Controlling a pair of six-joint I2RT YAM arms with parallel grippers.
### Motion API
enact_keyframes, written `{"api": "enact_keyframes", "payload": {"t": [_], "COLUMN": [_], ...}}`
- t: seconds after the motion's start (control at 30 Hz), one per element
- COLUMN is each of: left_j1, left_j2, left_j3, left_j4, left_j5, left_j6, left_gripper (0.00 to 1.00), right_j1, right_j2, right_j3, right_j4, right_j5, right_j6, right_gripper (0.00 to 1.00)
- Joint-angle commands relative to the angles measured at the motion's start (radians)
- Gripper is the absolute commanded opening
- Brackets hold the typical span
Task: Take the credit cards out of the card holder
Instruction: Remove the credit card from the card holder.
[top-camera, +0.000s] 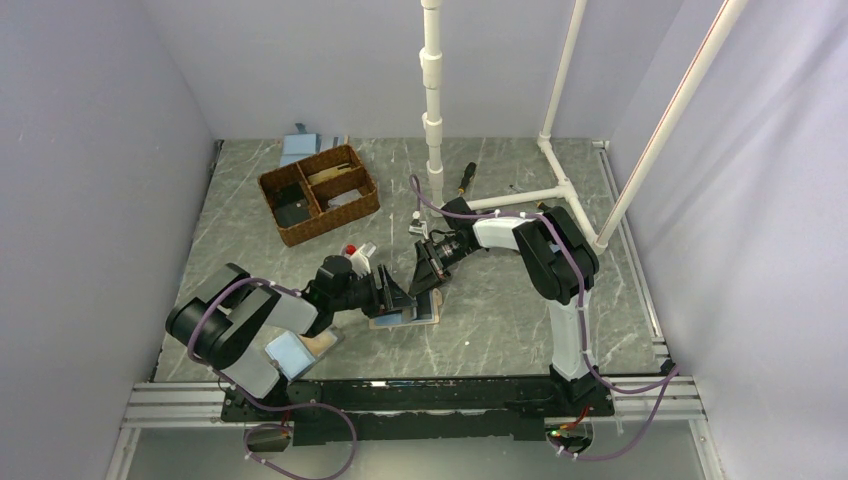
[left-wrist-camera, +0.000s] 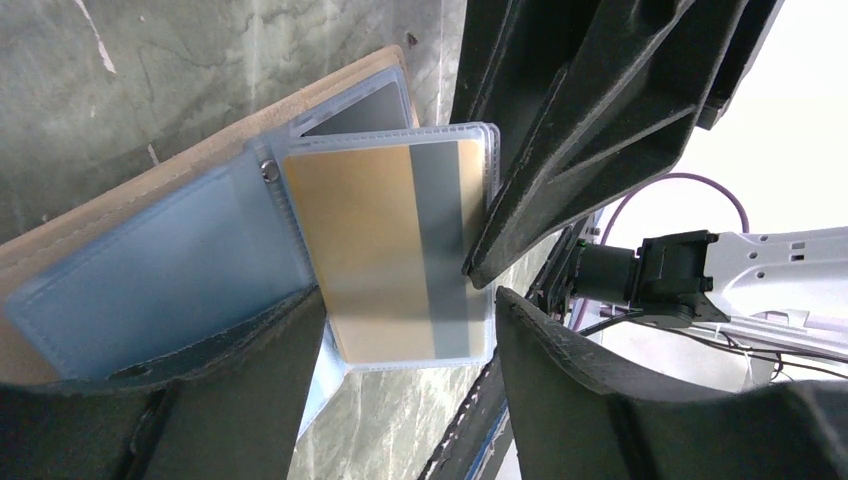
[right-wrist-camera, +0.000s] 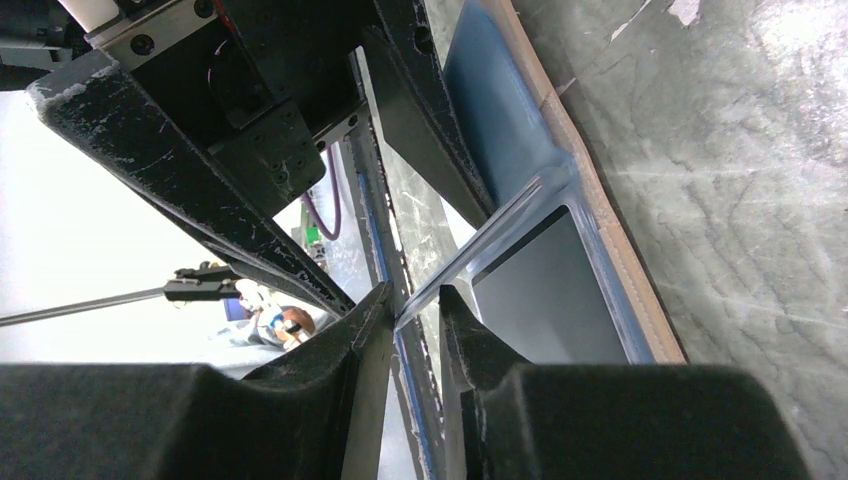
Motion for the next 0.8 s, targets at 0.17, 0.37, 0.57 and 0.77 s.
{"api": "enact_keyframes", "payload": {"t": [0.17,0.37,0.57,0.77], "left_j1": [-0.021,-0.020,-0.019,-0.016], "left_j2": [0.052,0.058,0.074,0.079], "left_j3": [-0.019,-0.038,-0.046,-0.049], "left_j4": [-0.085,-0.047,-0.017,-0.007], "left_j5": [-0.024,-0.019,-0.010,-0.007], "left_j6": [0.026,0.016,0.008,0.005], "left_gripper": [0.61,0.56,0.55,0.55], "right_j1": [0.004,-0.013,-0.028,-0.046], "right_j2": [-0.031,-0.038,-0.040,-0.031], "right_j3": [0.035,0.037,0.040,0.048], "right_j4": [-0.004,-0.014,-0.028,-0.057], "right_j5": [-0.017,-0.023,-0.045,-0.060], "right_j6": [-0.031,-0.044,-0.065,-0.099], "right_gripper": [0.29,0.33,0.35,0.36]}}
